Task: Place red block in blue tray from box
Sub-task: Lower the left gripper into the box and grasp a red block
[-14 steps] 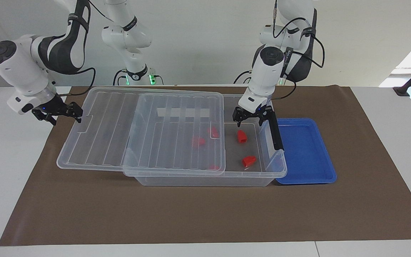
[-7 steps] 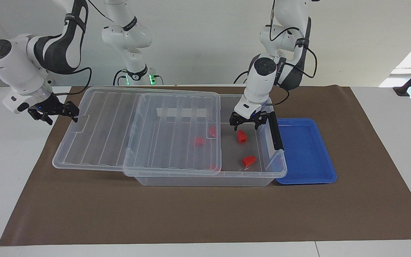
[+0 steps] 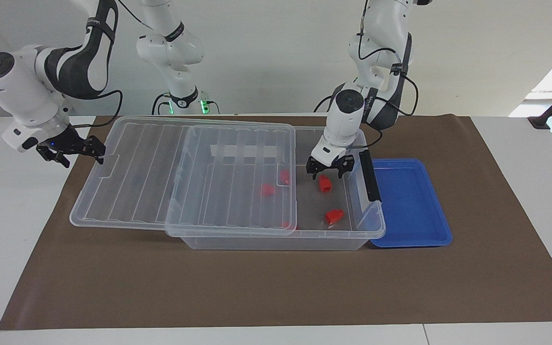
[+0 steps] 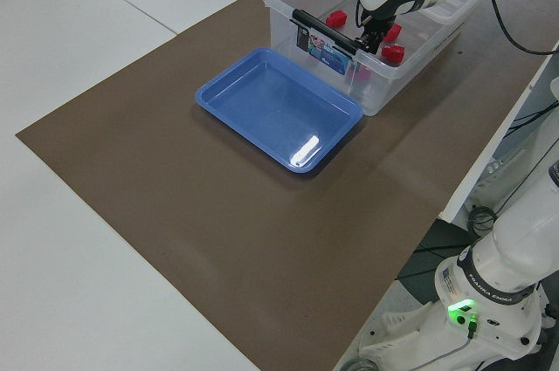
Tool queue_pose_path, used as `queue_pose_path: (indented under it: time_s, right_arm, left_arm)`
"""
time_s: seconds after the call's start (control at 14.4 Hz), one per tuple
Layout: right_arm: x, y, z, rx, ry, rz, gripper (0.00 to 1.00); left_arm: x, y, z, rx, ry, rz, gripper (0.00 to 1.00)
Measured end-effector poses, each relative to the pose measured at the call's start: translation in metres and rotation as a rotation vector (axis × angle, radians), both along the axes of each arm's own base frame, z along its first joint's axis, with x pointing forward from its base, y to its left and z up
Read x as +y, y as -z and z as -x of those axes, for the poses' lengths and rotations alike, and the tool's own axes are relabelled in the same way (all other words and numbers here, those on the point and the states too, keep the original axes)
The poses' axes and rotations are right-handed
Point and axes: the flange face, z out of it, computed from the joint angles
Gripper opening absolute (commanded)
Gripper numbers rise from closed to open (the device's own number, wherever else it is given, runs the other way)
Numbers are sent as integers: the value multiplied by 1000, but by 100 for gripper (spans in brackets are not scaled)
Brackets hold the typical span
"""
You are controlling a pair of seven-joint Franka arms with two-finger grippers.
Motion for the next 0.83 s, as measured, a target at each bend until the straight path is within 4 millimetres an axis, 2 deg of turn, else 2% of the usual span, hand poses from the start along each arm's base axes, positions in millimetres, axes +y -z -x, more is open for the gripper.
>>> queue_pose_path:
  time_s: [0.07,0.14,0.28,0.35,0.62,0.83]
  right_arm:
    - [0,0,0,0,0,0,100]
    - [-1,0,0,0,1,0,100]
    - [-1,0,0,0,2,0,100]
    - [-1,0,0,0,1,0,100]
    - [1,-7,-4,-11,-1,4,100]
    - [14,-25,-13,2,40,7,100]
  left_arm:
    - [-2,4,1,4,4,-2,95]
    - [-5,9,2,4,6,-1,79]
    - [-8,13,4,5,8,-1,30]
    - [-8,13,4,5,7,-1,0]
    - [-8,14,4,6,-42,-2,0]
    - [-8,14,4,6,-57,-2,0]
